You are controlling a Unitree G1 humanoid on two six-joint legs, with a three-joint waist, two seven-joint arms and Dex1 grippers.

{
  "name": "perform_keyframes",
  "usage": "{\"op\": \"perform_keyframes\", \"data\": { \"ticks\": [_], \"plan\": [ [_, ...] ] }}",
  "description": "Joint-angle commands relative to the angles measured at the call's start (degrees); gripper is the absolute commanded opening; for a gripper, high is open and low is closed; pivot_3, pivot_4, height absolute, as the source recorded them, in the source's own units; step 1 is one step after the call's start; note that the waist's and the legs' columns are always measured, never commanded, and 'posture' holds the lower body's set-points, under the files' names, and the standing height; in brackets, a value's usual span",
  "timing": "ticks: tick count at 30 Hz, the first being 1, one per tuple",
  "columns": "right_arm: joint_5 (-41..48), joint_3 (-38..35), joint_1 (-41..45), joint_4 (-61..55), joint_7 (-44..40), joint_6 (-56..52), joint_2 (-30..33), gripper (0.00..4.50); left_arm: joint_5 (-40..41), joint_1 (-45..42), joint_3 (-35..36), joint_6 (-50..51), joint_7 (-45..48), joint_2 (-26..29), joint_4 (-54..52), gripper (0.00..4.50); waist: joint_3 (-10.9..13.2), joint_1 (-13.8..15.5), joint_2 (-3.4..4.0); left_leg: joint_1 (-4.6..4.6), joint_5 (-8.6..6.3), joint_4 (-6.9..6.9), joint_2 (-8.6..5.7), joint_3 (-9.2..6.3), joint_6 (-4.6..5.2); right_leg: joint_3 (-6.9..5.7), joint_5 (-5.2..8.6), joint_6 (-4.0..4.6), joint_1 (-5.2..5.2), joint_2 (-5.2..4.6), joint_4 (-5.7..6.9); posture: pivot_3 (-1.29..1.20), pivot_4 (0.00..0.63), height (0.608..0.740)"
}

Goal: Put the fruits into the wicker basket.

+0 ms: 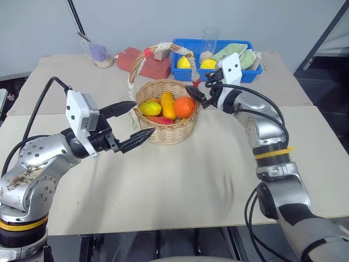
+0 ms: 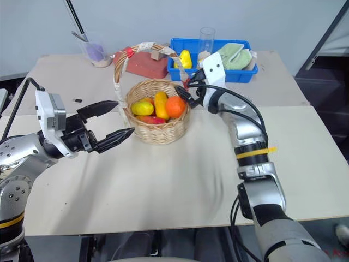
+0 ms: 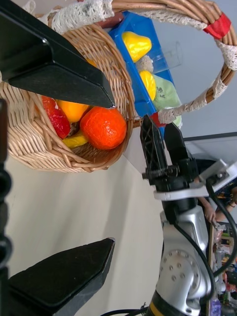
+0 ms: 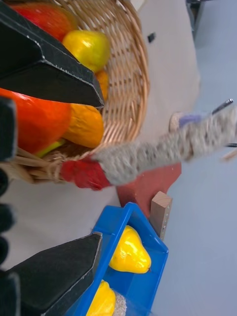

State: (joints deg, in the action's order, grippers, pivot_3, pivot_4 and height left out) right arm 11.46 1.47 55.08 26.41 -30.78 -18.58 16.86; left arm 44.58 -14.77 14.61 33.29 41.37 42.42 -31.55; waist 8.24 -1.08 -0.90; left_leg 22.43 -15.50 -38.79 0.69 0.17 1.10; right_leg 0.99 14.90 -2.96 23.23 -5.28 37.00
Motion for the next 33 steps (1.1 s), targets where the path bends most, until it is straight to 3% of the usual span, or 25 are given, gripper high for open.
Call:
{"op": "perform_keyframes", "data": {
  "ticks": [1, 8, 12, 19, 27, 33],
  "plan": [
    [0.42, -1.43, 2.05, 1.36, -1.59, 3.16, -0.14, 3.71, 0.18, -0.96, 0.5, -0.88, -0.34, -0.13, -1.02, 4.5, 0.0, -0.02, 0.0, 0.0, 0.0, 0.0, 0.01, 0.0, 0.0, 0.0, 0.0, 0.0, 0.0, 0.01, 0.0, 0.0, 0.15, 0.74],
    [0.47, -1.49, 1.94, 2.59, -3.57, 4.55, -0.5, 1.21, -0.75, -0.46, 0.62, -1.66, -0.12, -0.16, -0.57, 4.5, 0.0, -0.13, 0.01, -0.01, 0.0, 0.01, 0.03, -0.01, 0.0, 0.0, 0.0, 0.0, 0.02, 0.02, 0.02, 0.0, 0.15, 0.74],
    [0.58, -1.51, 0.86, 1.32, -3.71, 4.88, -0.8, 0.04, -1.46, -0.85, 0.22, -2.37, -0.01, -0.44, -0.03, 4.5, 0.0, -0.13, 0.01, 0.0, 0.0, 0.01, 0.02, -0.01, 0.0, 0.0, 0.0, 0.0, 0.02, 0.01, 0.02, 0.0, 0.15, 0.74],
    [0.81, -2.64, -1.12, -2.38, -3.04, 4.99, 0.07, 0.01, -2.51, -1.27, -0.38, -3.03, 0.48, -1.12, 0.44, 4.5, 0.0, -0.05, 0.01, 0.0, -0.01, 0.01, 0.02, -0.01, 0.0, 0.0, 0.0, 0.0, 0.02, 0.0, 0.03, 0.0, 0.15, 0.74],
    [2.78, -10.16, -8.64, -14.33, -1.13, 1.88, 9.35, 0.01, 0.38, -4.24, -2.03, -1.54, -0.77, -3.8, -0.51, 4.5, 0.01, 0.8, 0.0, 0.22, -0.01, -0.08, 0.01, -0.06, 0.0, -0.08, -0.01, -0.02, 0.03, -0.13, -0.09, 0.0, 0.15, 0.74],
    [1.67, -18.18, -15.25, -12.55, 3.84, 3.97, 16.24, 0.0, 0.03, -6.51, -5.5, -1.99, 1.0, -4.86, 0.84, 4.5, 0.02, 0.69, -0.01, 0.21, -0.01, -0.06, 0.0, 0.01, 0.02, -0.02, -0.01, -0.02, 0.02, -0.05, -0.16, 0.0, 0.15, 0.74]
  ]
}}
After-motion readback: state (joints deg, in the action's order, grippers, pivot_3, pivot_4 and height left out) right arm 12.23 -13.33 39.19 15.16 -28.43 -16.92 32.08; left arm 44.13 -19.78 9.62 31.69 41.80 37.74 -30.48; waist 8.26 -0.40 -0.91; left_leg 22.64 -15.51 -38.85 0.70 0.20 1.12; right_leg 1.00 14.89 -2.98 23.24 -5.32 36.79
